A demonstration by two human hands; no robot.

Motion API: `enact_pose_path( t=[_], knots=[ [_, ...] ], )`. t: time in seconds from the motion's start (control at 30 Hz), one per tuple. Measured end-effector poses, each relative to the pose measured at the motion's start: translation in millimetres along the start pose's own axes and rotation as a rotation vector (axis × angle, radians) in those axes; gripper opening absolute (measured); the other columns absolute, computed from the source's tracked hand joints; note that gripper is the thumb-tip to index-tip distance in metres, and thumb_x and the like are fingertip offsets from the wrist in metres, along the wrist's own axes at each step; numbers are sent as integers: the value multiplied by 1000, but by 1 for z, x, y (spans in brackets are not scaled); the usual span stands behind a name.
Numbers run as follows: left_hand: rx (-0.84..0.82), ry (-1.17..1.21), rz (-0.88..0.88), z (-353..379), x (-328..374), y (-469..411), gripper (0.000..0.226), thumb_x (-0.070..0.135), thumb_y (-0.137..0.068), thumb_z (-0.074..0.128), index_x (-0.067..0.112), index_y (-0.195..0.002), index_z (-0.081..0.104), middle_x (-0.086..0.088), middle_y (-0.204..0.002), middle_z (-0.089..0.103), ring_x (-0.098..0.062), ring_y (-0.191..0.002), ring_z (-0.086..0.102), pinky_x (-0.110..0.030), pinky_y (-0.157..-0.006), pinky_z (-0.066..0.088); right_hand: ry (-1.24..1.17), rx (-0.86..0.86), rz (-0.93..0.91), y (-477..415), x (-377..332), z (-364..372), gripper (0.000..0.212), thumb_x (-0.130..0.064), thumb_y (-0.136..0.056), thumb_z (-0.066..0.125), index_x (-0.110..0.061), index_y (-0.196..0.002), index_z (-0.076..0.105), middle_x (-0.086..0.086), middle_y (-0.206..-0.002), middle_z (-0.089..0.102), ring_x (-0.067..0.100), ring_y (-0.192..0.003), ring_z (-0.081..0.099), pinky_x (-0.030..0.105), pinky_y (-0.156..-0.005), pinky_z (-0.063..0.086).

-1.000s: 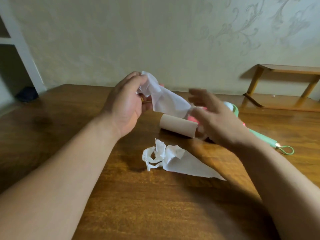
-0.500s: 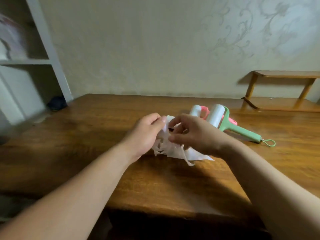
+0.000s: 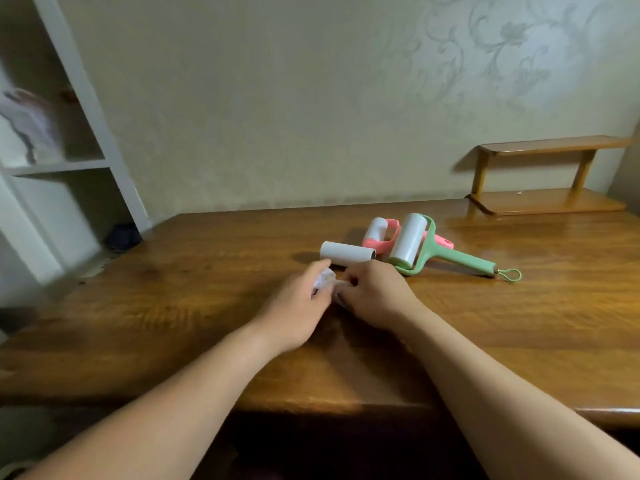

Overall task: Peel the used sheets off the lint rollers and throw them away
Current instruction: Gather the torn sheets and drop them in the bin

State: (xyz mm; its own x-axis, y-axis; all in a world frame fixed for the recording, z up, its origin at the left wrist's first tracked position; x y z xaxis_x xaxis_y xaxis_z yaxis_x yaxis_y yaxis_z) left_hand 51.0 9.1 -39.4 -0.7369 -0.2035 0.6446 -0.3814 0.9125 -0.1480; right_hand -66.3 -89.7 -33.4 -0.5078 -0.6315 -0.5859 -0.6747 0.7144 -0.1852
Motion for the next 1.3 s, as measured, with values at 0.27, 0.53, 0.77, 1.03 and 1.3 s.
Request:
enact_pose_path(
  t=[0.27,0.53,0.77,1.03,1.3],
  knots=[
    [38,13,239,20,55,-16,84,22,-103,73,50,-163,20,-2,-167,51,-19,-139,59,-10,-93,44,-1421,-128,279,14,27,-3,15,2,-94,63,-3,-106,71,19,-90,74,28,-78,74,38,-68,65],
    [118,-41,-13,-22,13,-2,28,51,-112,53,31,-128,64,9,-110,72,-13,-97,70,-35,-78,59,-797,-11,24,27,25,-5,51,-43,-85,83,-45,-133,68,-11,-108,80,18,-106,77,37,-95,59],
    [273,312,-291,-91,-38,39,48,64,-113,30,36,-137,61,27,-96,59,9,-83,55,-13,-68,39,-597,-44,-277,7,-105,16,4,-35,-101,76,-36,-105,76,-9,-96,82,14,-88,80,43,-82,69],
    [666,470,-355,-187,-116,142,45,72,-104,41,37,-108,69,26,-107,75,10,-102,69,-26,-87,50,-716,-107,-464,40,-254,113,26,-8,-107,67,-32,-110,78,-13,-98,82,10,-90,79,36,-77,67],
    [1000,609,-599,-262,-267,277,49,42,-117,46,21,-76,62,1,-71,63,-19,-68,59,-29,-66,43,-402,-231,-793,91,-392,228,48,-18,-102,77,-24,-148,65,-8,-126,67,5,-110,66,15,-92,57]
  ],
)
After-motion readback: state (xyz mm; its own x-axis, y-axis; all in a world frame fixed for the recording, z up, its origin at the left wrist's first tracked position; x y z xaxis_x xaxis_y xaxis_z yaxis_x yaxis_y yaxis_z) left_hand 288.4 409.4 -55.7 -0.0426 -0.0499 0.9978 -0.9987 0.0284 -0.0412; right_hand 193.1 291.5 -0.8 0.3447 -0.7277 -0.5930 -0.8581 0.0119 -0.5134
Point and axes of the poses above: each hand's wrist, its own y-axis away from the middle knuckle, its own z-axis out of the palm, x = y × z, the point moved 8 cm from there along -y, towards the middle knuckle
